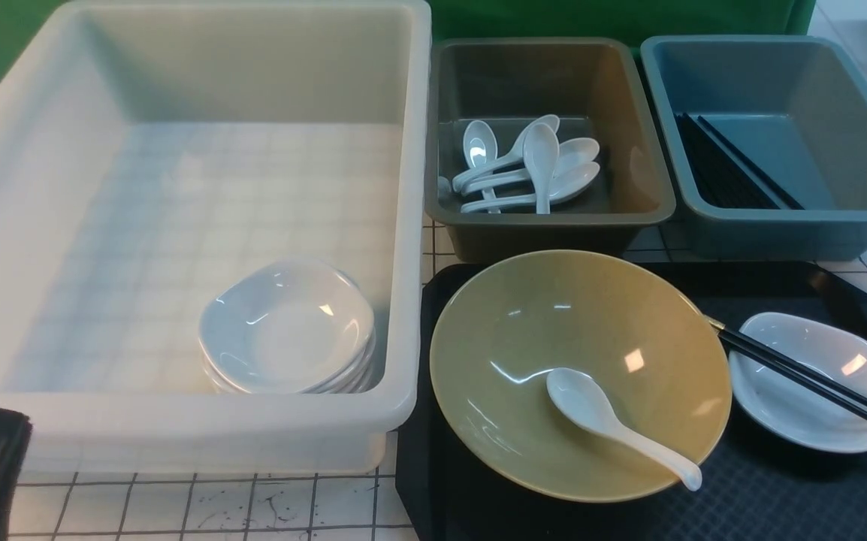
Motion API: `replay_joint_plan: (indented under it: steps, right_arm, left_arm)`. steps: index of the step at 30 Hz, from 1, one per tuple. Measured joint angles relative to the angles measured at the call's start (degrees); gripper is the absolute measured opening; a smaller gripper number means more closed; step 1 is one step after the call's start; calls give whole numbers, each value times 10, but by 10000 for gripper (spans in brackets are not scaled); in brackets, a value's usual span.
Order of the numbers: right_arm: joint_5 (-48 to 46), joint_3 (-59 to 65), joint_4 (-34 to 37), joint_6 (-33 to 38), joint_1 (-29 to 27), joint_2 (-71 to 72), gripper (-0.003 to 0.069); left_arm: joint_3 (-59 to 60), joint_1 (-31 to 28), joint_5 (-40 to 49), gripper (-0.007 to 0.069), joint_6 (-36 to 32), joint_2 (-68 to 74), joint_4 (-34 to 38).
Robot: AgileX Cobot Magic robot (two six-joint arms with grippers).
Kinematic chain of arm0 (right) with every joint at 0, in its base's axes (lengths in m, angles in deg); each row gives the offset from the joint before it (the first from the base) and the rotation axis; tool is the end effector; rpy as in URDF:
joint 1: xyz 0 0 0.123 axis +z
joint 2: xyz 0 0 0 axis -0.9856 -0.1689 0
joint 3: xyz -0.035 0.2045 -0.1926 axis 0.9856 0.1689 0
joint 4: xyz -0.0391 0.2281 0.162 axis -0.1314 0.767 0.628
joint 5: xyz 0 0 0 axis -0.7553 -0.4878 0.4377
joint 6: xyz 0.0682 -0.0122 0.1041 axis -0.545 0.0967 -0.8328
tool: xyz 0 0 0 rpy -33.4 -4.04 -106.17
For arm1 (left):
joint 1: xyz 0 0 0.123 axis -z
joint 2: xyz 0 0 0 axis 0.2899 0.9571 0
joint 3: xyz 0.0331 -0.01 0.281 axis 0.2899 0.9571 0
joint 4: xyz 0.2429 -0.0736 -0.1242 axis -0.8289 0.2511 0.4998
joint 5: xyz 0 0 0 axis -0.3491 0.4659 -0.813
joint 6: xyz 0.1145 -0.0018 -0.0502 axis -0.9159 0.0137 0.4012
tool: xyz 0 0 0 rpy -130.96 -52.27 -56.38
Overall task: On white black table put chopsticks spoon bowls plates into blue grey white boxes.
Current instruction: 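Move the grippers toward the tableware on the black tray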
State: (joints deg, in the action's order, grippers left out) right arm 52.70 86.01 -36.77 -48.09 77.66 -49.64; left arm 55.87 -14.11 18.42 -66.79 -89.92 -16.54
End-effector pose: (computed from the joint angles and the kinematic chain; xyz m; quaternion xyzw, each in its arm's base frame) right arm 0.1207 -0.0069 0.1812 0.0249 0.7638 -0.0160 0.6447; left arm 0.1233 -0.0109 0.2023 -0.3897 0.5722 -0.4567 0.5587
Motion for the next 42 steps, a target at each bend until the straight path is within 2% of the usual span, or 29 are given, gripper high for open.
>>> replay_joint_plan:
  steps: [8, 13, 14, 17, 20, 22, 24, 26, 29, 32, 33, 36, 37, 38, 42]
  right_arm:
    - [0, 0, 0, 0, 0, 0, 236]
    - [0, 0, 0, 0, 0, 0, 236]
    - [0, 0, 0, 0, 0, 0, 236]
    - [13, 1, 2, -5, 0, 0, 236]
    - [39, 5, 30, -61, 0, 0, 236]
    - [65, 8, 60, -130, 0, 0, 236]
    - [83, 9, 71, -184, 0, 0, 236]
    - [95, 9, 73, -206, 0, 0, 236]
    - [109, 9, 86, -254, 9, 0, 236]
    - [41, -36, 91, -257, 43, -23, 236]
    - [35, -42, 91, -255, 46, -27, 236]
    - [-103, -169, 91, -180, 123, -137, 236]
    - [-122, -177, 91, -169, 128, -145, 236]
    - [-200, -249, 91, -117, 172, -219, 236]
    - [-354, -379, 81, -4, 251, -381, 236]
  left_arm:
    - [-2, 1, -45, -1, -17, 0, 24]
    - [-127, 19, 93, -1, -93, 30, -44]
    - [-133, 19, 93, -1, -93, 33, -48]
    - [-238, 22, 230, -1, -158, 127, -101]
    - [-299, 22, 330, -1, -203, 200, -128]
    - [-344, 22, 419, -1, -269, 267, -142]
    - [-372, 28, 463, -1, -318, 307, -144]
    - [-380, 39, 478, -1, -343, 328, -144]
    - [-396, 98, 472, -1, -379, 368, -146]
    - [-402, 171, 440, -1, -390, 397, -175]
    - [-403, 175, 440, -1, -390, 399, -178]
    - [-429, 246, 417, -1, -391, 446, -216]
    - [-431, 249, 416, -1, -391, 449, -218]
    - [-453, 270, 414, -1, -391, 476, -226]
    - [-494, 288, 412, -1, -390, 520, -224]
